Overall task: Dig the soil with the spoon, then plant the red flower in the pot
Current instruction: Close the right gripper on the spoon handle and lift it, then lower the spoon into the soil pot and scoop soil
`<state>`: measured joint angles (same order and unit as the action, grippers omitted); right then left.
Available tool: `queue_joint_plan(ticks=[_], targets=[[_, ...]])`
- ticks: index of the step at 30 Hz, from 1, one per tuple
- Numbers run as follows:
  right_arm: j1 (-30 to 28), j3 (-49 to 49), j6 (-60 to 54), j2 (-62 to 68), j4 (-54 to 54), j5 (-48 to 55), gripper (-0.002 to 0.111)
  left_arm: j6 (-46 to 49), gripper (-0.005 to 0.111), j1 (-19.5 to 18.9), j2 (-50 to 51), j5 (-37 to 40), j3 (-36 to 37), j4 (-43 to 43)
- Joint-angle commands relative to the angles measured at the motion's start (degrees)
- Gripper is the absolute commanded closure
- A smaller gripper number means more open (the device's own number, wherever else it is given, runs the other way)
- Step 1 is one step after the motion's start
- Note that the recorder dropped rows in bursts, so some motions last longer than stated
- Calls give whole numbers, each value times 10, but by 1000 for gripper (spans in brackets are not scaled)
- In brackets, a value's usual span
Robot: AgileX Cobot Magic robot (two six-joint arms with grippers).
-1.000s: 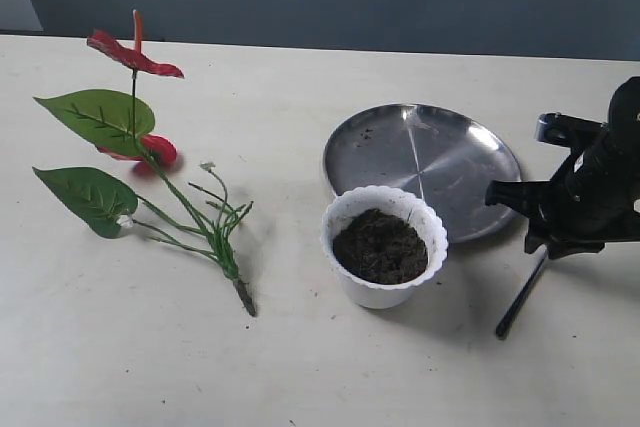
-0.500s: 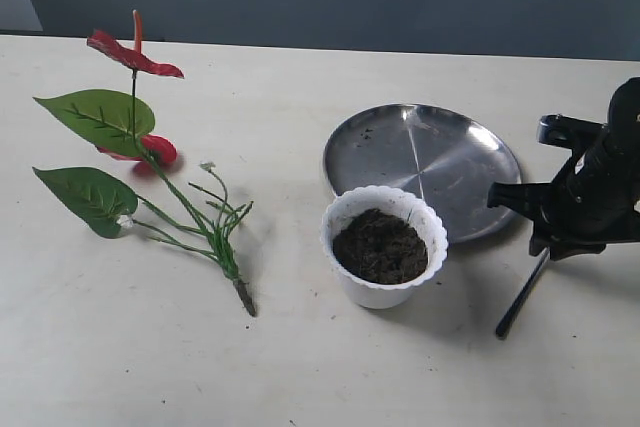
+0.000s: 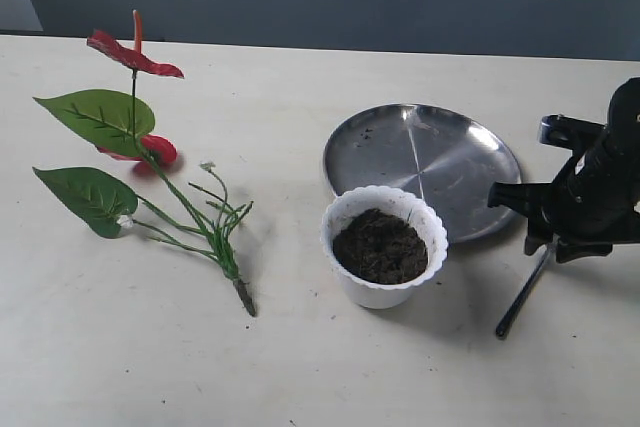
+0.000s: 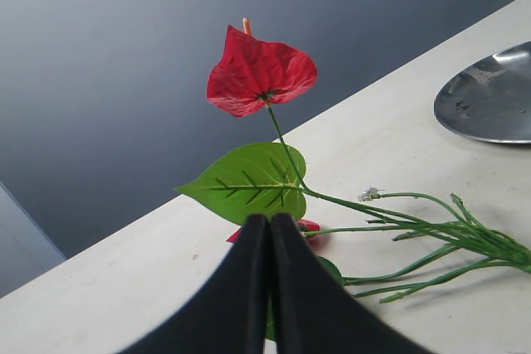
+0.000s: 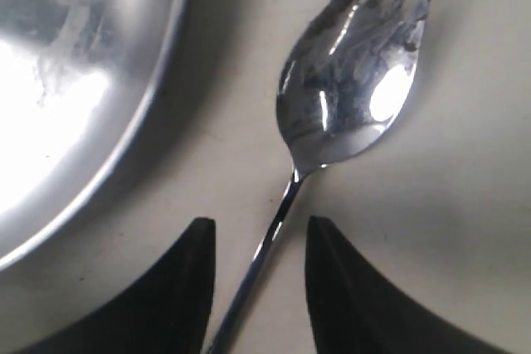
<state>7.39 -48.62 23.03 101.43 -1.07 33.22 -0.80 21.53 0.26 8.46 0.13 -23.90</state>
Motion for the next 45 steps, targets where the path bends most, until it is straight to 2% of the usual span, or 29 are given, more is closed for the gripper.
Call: queue_joint_plan(ticks=[1, 11, 12, 17, 25, 30, 35, 39, 42, 43, 44, 45], targets=[[1, -2, 1, 17, -6, -5, 72, -3, 106, 4, -3, -5, -1, 4], [1, -2, 1, 85, 17, -7, 74, -3, 106, 4, -3, -5, -1, 4], [1, -2, 1, 88, 17, -7, 78, -3, 106, 4, -3, -5, -1, 4], [1, -2, 1, 92, 17, -5, 109, -3, 106, 4, -3, -5, -1, 4], [1, -2, -5, 63, -17, 68, 109, -3, 106, 4, -3, -5, -1, 4], [1, -3, -5, -28, -82, 128, 109, -3, 106, 4, -3, -5, -1, 4], [1, -18, -23, -126, -142, 135, 109, -3, 106, 4, -3, -5, -1, 4], [3, -44, -222, -174, -126, 80, 109, -3, 106, 4, -3, -7, -1, 4], [19, -47, -387, -189, -117, -37, 109, -3, 106, 4, -3, -7, -1, 4], [47, -47, -527, -187, -118, -99, 109, -3, 106, 4, -3, -7, -1, 4], [61, -47, -595, -184, -118, -113, 109, -3, 106, 4, -3, -7, -1, 4], [100, -47, -705, -175, -119, -121, 109, -3, 106, 4, -3, -7, -1, 4]])
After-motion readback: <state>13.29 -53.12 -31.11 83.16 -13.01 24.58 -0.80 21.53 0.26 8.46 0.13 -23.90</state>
